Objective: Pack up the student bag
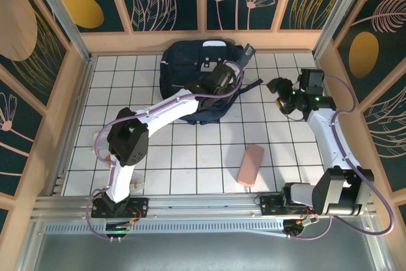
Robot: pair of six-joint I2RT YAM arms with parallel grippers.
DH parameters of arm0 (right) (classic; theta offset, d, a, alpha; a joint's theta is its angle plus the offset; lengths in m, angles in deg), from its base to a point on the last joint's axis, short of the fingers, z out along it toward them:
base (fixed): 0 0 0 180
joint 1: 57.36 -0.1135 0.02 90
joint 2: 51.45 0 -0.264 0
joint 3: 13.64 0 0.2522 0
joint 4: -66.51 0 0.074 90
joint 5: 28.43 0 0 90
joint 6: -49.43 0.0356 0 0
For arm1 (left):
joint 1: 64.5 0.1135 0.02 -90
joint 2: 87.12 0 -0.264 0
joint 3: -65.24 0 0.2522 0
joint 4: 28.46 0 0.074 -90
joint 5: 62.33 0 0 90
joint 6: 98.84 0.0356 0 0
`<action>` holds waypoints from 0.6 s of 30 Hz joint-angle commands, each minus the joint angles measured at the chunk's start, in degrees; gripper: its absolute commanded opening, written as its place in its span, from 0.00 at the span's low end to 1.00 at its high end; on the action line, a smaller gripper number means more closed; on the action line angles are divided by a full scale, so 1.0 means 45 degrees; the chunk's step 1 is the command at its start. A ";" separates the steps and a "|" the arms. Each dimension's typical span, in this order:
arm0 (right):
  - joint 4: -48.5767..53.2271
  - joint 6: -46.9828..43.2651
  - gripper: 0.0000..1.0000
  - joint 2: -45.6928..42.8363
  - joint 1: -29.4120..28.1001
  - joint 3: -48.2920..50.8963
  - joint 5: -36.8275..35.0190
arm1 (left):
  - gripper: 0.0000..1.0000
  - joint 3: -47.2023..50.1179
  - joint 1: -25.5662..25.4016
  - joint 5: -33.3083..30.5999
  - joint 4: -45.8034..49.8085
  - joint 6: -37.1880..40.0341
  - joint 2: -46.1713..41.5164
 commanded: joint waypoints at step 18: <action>0.4573 0.1777 0.80 0.0635 0.0503 -0.1931 0.0064 | 0.00 0.8778 -0.0506 0.3427 -0.9324 1.0565 -0.4783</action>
